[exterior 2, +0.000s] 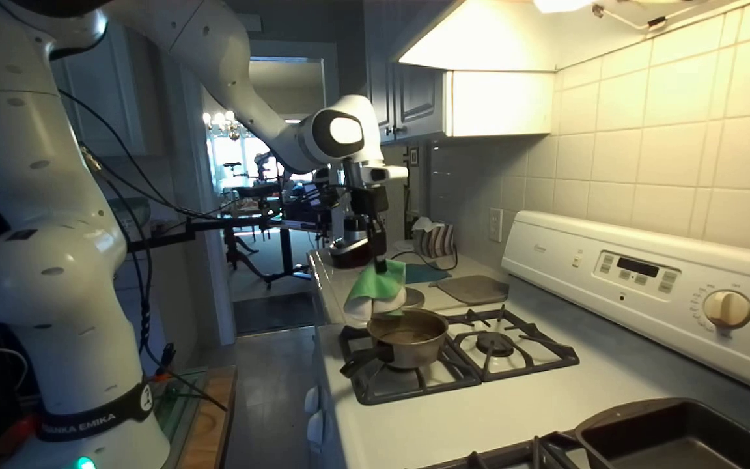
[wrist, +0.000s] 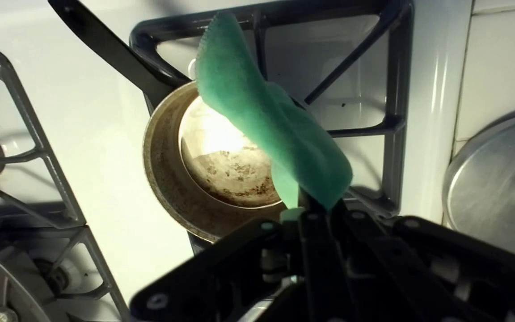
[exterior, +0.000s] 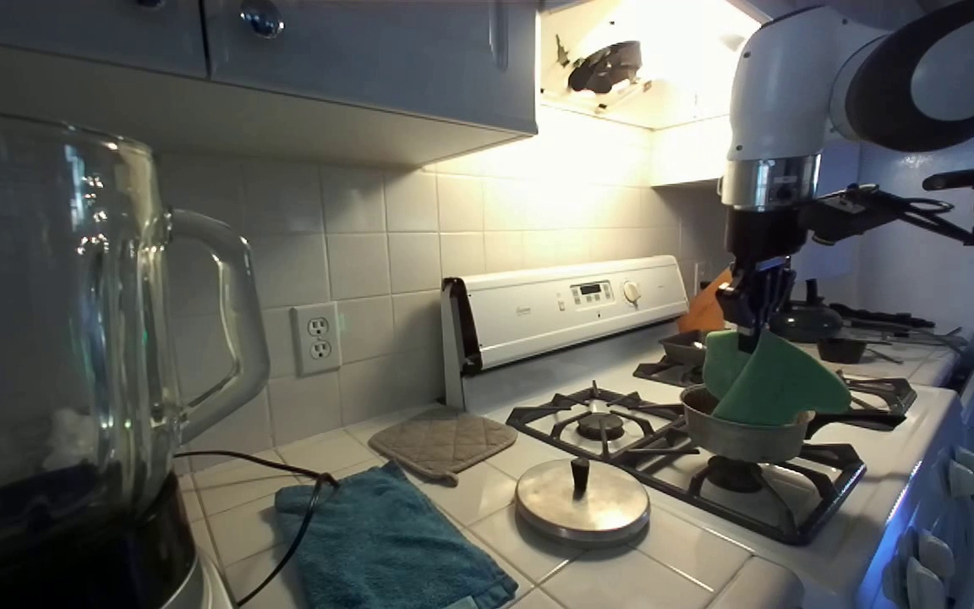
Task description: Pick up the cloth and wipe the pot
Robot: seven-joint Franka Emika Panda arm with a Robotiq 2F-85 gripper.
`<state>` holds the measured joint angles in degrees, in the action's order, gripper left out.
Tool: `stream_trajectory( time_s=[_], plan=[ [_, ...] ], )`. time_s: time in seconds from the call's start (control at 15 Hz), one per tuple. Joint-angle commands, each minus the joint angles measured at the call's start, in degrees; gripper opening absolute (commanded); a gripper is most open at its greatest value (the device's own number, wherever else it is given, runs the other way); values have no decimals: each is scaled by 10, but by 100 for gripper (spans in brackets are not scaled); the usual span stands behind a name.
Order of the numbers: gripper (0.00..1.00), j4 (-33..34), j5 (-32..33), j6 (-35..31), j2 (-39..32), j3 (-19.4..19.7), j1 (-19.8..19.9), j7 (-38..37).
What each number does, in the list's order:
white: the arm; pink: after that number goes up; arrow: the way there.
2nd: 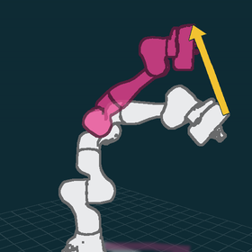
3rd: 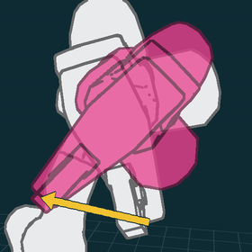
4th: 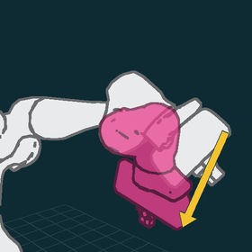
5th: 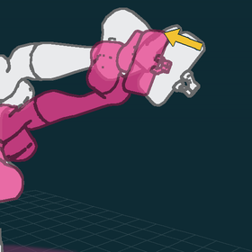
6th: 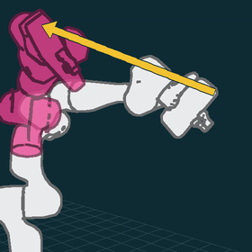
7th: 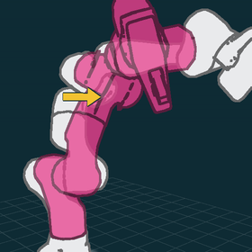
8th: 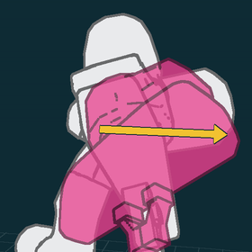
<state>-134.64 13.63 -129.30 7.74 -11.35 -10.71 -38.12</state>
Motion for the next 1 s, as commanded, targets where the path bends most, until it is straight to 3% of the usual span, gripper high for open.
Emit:
stream_trajectory(
  time_s=[0.0,0.93],
  plan=[
    [1,-46,2,3,59,-9,14,-35],
    [1,-126,12,-16,116,3,107,-173]
  ],
)
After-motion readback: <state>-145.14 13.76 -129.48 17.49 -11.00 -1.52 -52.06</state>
